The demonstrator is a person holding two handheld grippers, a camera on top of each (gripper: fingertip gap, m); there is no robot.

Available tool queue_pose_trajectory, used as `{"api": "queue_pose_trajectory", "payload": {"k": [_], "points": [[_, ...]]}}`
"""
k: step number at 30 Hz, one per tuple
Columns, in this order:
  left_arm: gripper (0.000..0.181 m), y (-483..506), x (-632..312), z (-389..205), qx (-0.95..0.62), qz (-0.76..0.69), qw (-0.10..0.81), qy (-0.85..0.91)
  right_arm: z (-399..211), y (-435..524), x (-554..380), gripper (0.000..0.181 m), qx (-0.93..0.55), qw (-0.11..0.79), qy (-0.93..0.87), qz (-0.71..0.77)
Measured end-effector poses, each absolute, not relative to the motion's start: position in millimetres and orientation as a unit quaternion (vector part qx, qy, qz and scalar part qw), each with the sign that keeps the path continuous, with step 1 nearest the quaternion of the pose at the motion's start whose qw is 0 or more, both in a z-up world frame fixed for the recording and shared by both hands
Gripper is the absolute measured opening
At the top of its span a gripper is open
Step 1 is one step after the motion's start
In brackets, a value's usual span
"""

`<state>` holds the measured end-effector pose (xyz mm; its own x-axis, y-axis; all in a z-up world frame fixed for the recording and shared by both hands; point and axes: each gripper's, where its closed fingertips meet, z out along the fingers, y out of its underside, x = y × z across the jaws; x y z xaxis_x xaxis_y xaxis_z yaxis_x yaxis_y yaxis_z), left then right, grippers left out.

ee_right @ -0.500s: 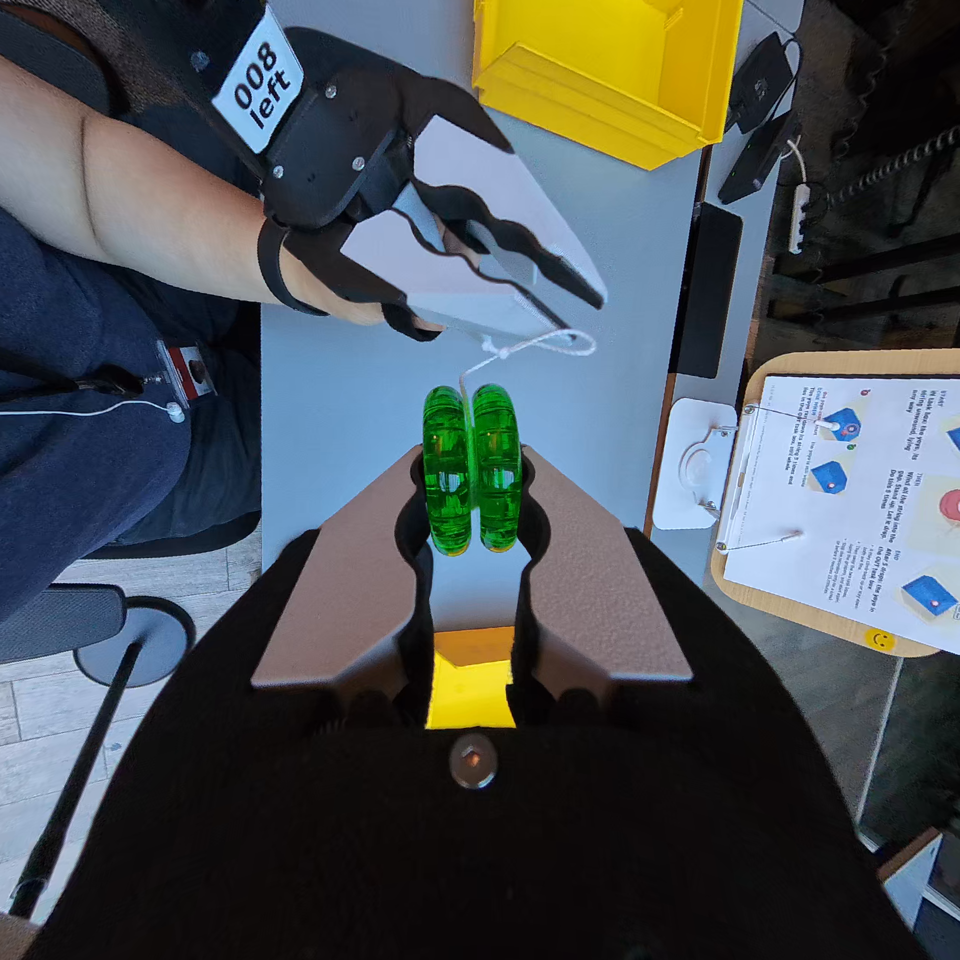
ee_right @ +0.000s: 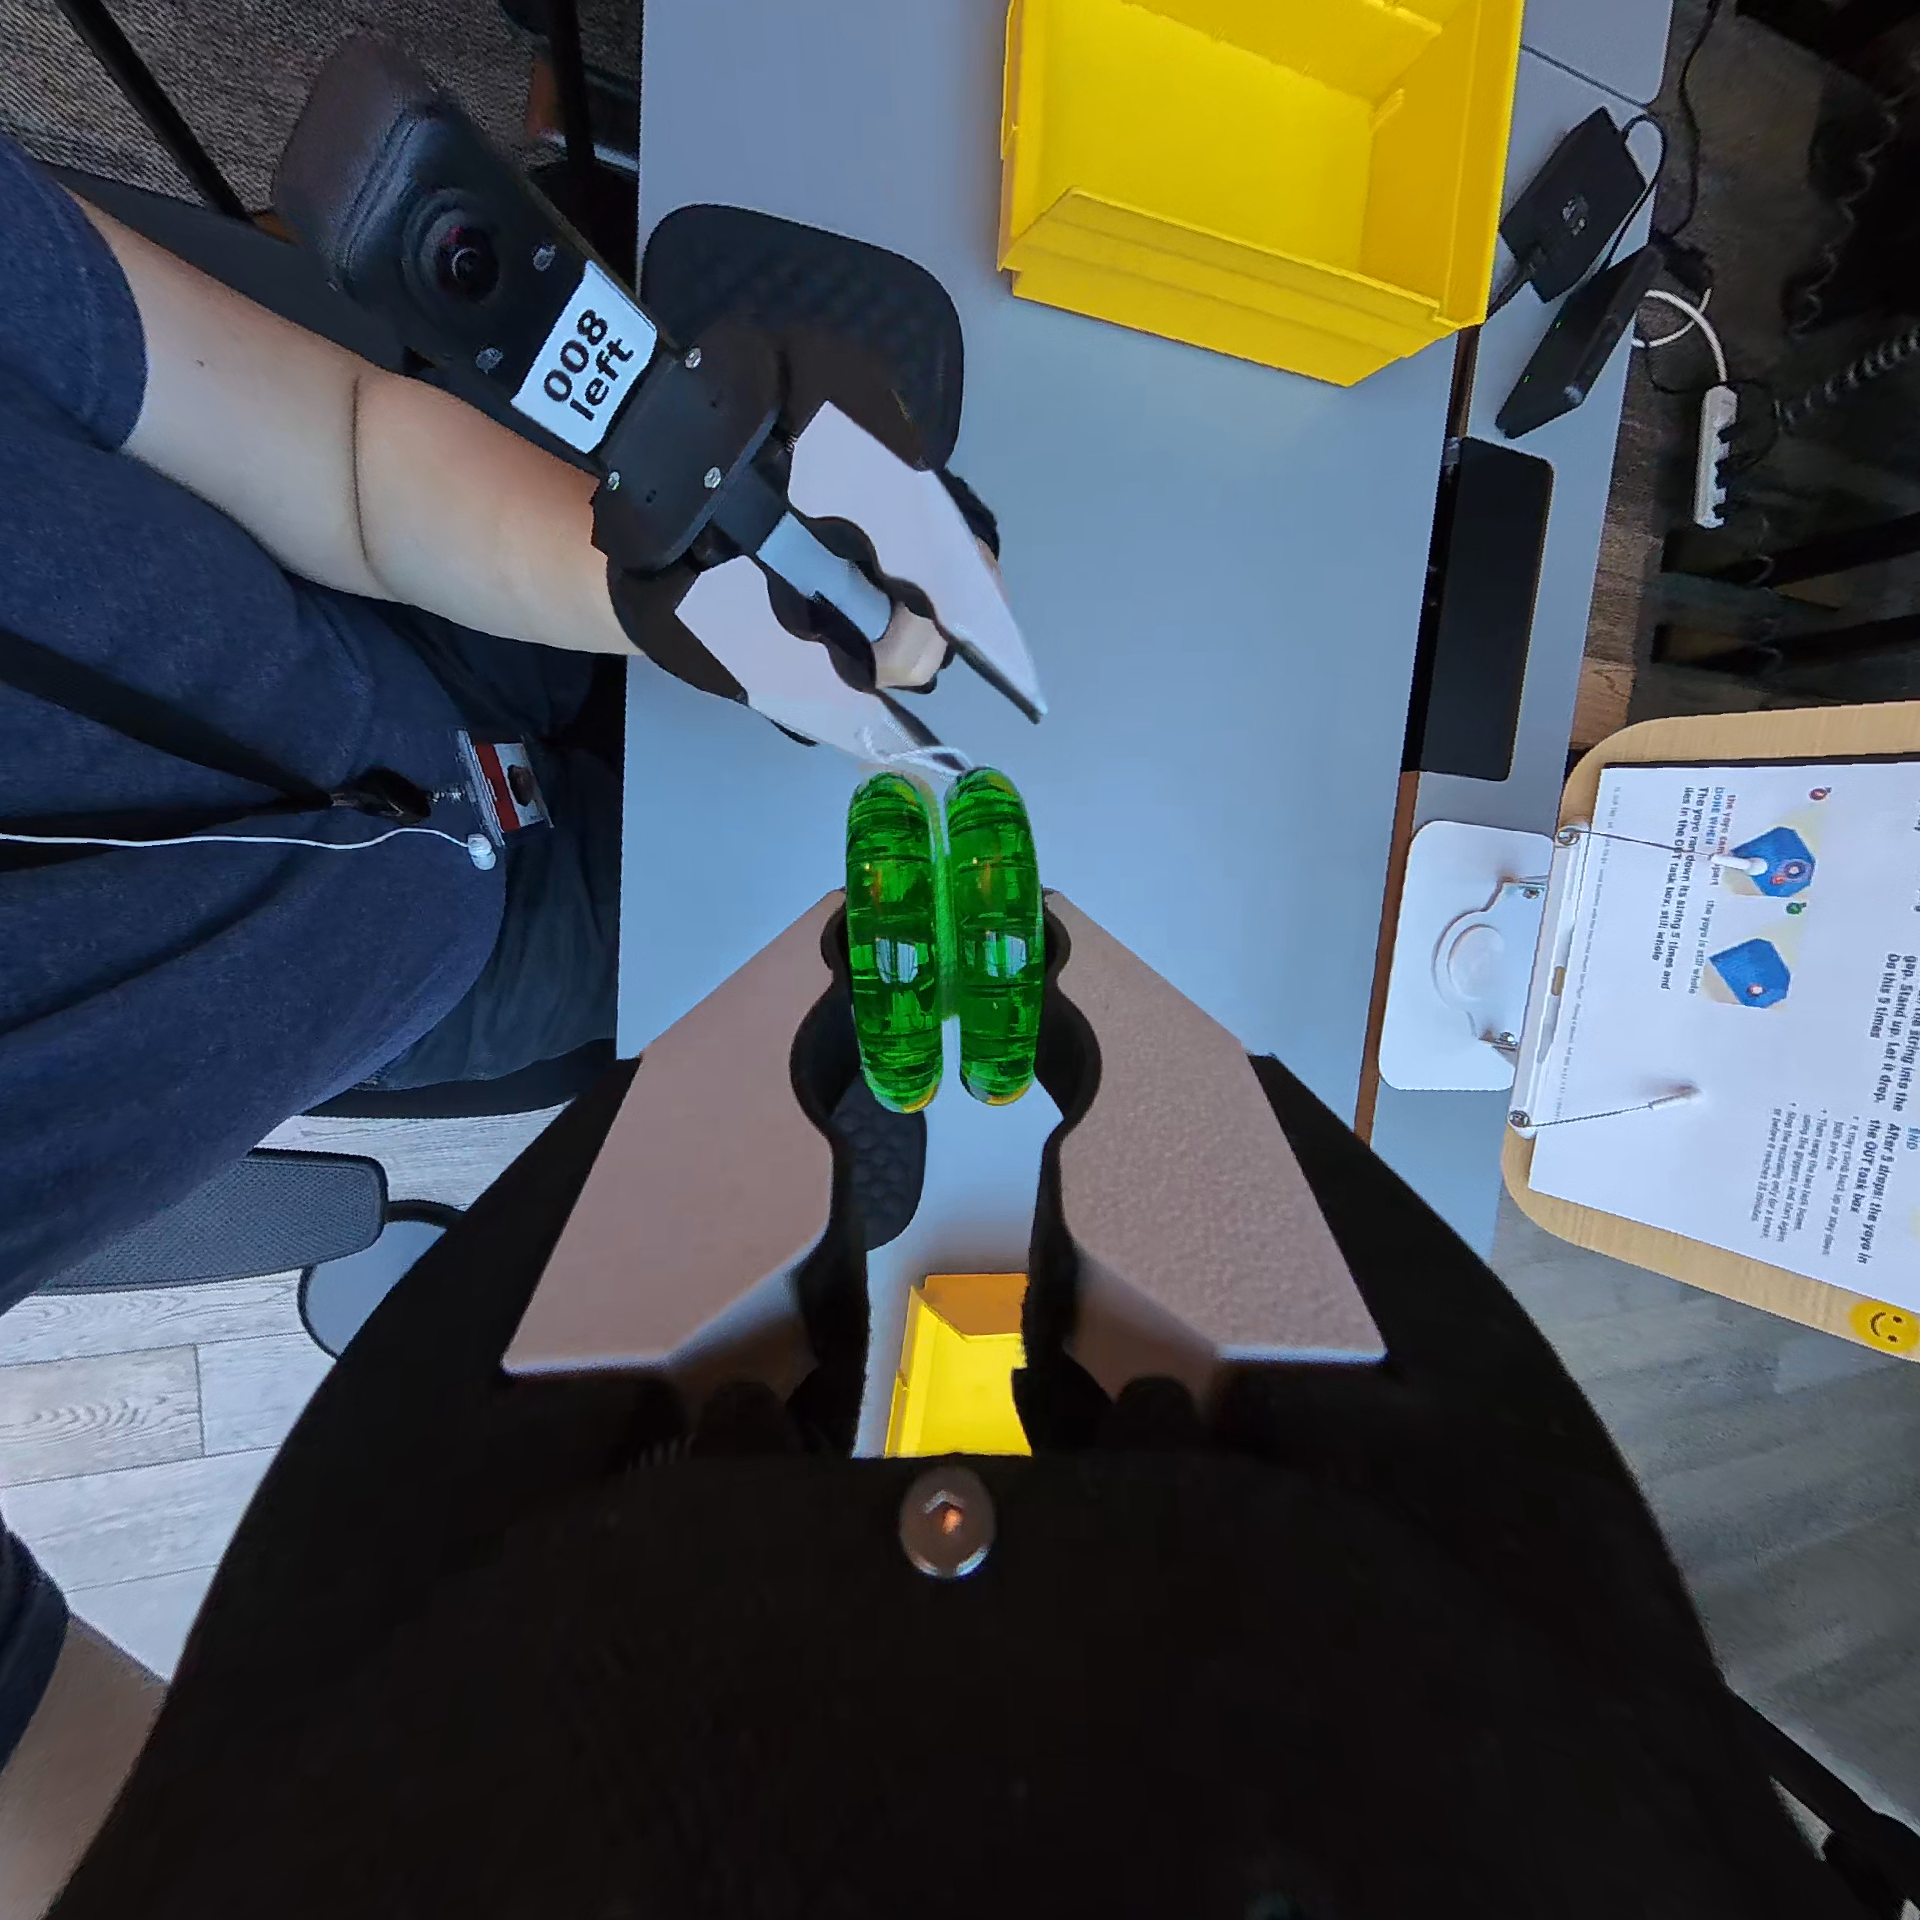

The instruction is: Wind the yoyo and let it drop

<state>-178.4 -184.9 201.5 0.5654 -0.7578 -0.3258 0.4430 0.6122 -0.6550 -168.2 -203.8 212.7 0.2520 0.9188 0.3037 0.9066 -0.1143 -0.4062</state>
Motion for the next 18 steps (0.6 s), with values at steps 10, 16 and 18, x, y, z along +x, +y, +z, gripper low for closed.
{"api": "queue_pose_trajectory", "payload": {"k": [10, 16, 18], "points": [[0.000, -196, -184, 201, -0.238, -0.337, 0.858, 0.307, 206, -198, -157, 0.028, -0.765, 0.248, -0.594, 0.013], [0.000, -185, -181, 187, -0.291, -0.319, 0.841, 0.327, 180, -200, -150, 0.028, -0.777, 0.236, -0.582, 0.042], [0.000, -186, -173, 166, -0.316, -0.295, 0.818, 0.379, 159, -204, -154, 0.028, -0.779, 0.238, -0.575, 0.076]]}}
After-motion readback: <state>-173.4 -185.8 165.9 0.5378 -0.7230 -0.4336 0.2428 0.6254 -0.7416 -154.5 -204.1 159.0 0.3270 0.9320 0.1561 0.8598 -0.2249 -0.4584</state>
